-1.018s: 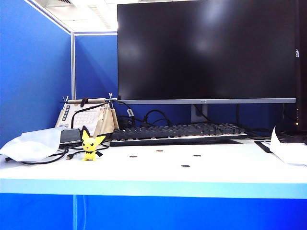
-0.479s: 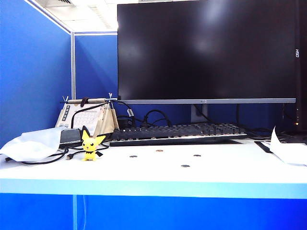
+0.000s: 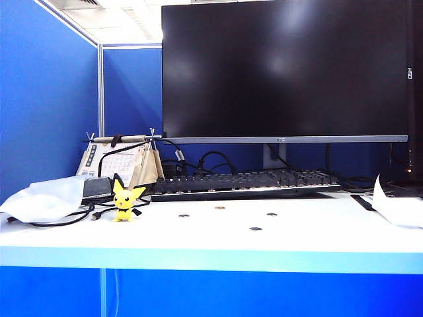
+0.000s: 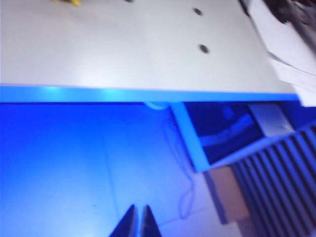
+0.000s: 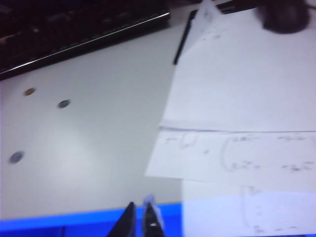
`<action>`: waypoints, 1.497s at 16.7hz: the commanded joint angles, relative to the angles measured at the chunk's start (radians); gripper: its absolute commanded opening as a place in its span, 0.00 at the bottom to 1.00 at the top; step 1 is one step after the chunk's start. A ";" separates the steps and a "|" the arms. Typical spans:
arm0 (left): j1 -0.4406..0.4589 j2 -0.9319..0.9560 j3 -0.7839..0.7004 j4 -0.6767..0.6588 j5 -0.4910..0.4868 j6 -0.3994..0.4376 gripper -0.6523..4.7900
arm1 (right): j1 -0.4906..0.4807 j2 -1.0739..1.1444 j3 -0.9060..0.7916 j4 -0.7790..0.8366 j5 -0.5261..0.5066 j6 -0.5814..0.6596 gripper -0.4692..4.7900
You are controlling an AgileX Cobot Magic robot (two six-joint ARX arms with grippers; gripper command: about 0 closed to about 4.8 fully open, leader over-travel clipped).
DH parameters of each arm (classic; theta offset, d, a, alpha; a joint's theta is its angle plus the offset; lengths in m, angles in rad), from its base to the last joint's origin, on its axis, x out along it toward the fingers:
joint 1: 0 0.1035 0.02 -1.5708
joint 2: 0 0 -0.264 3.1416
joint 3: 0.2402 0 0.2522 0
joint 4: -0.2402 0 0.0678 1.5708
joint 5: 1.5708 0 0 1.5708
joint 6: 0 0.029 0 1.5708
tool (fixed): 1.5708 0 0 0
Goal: Pick up the doll and place it on the similarly colored coin.
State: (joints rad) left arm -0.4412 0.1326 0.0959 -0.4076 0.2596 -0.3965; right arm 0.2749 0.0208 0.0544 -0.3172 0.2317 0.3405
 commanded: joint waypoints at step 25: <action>-0.018 0.958 1.229 -0.461 -0.002 0.748 0.17 | 0.004 0.675 0.365 0.230 -0.557 -0.391 0.15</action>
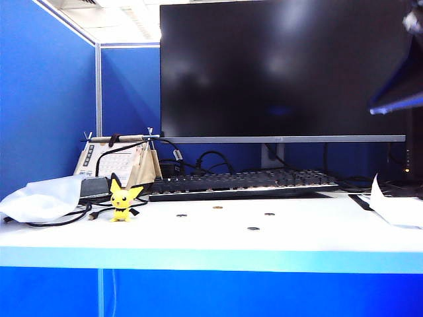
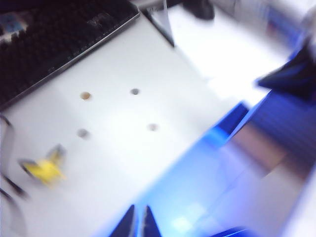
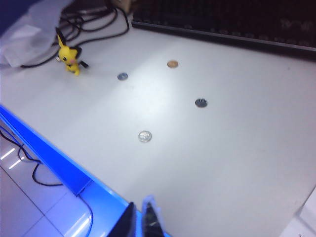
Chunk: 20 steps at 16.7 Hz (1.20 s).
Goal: Pick up the doll and place it on the similarly colored coin.
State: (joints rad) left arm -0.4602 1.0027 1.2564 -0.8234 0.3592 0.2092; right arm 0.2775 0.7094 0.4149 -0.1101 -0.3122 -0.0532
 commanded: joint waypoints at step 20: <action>0.136 0.900 0.471 -0.140 -0.230 0.333 0.17 | 0.148 -0.021 -0.004 -0.020 -0.046 0.064 0.15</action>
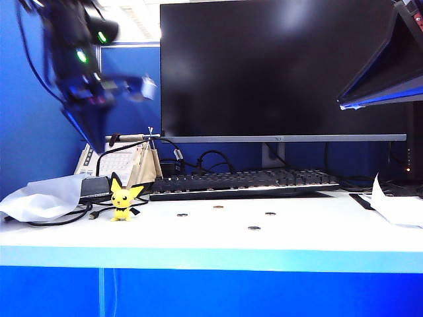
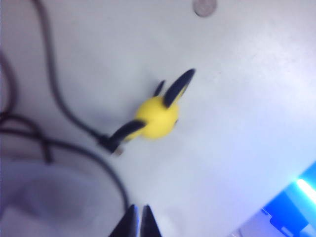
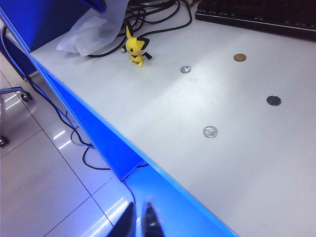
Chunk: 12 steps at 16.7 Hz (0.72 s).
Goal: Pick up the doll and place it on the similarly colored coin.
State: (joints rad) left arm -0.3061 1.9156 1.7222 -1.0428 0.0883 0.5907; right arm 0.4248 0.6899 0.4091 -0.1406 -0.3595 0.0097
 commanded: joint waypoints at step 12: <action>-0.084 0.048 0.050 -0.016 -0.151 0.385 0.98 | 0.001 0.005 -0.014 0.018 0.002 0.002 0.15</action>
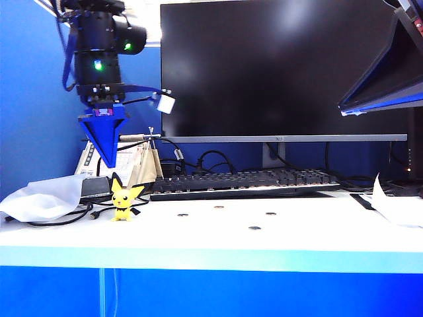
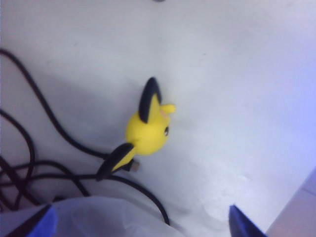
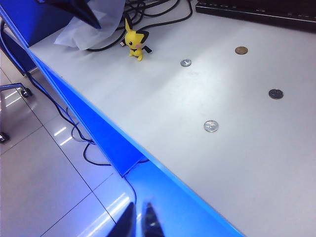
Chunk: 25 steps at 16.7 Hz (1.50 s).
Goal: Pick up the doll and place it on the similarly colored coin.
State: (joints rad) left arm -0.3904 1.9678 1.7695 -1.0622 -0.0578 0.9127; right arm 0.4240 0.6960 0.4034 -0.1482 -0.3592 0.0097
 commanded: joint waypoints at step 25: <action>0.023 0.155 0.002 0.093 0.025 0.085 1.00 | 0.002 -0.003 -0.032 0.079 -0.020 0.049 0.15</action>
State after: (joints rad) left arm -0.3637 2.1269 1.7679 -1.0012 -0.0643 0.9970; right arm 0.4244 0.6952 0.3679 -0.0910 -0.3756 0.0589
